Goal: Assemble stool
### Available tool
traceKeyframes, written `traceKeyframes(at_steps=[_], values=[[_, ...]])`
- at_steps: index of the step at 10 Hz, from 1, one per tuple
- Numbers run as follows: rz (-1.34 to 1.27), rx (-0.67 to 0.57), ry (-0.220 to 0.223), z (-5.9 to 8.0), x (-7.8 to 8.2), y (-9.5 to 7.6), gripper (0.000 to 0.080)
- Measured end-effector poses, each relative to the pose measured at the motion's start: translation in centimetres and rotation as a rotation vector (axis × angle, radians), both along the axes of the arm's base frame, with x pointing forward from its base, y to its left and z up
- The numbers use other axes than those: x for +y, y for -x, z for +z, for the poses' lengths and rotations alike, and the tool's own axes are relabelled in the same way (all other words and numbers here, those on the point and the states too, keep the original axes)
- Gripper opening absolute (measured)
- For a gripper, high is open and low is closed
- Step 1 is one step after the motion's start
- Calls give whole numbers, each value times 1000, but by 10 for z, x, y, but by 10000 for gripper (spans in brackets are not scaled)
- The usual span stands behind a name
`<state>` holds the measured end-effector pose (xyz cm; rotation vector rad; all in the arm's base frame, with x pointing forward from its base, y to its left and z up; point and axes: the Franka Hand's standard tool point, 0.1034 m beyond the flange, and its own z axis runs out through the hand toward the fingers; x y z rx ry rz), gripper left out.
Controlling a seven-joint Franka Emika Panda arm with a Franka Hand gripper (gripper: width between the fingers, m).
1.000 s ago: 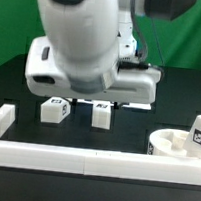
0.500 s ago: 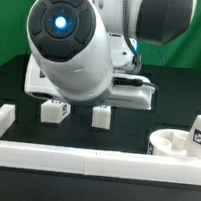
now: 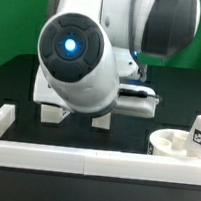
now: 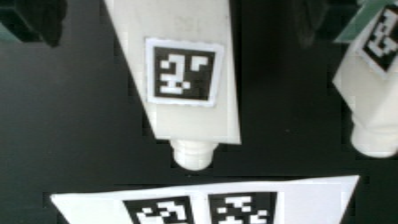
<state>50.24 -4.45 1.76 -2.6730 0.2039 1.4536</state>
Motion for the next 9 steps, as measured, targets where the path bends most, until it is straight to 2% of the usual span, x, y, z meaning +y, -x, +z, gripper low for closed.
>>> traceKeyframes(at_steps=[4,6,9], values=[[1,6,2,-3,-1,2,645],[1,6,2,-3,-1,2,323],[1,6,2,-3,-1,2,324]])
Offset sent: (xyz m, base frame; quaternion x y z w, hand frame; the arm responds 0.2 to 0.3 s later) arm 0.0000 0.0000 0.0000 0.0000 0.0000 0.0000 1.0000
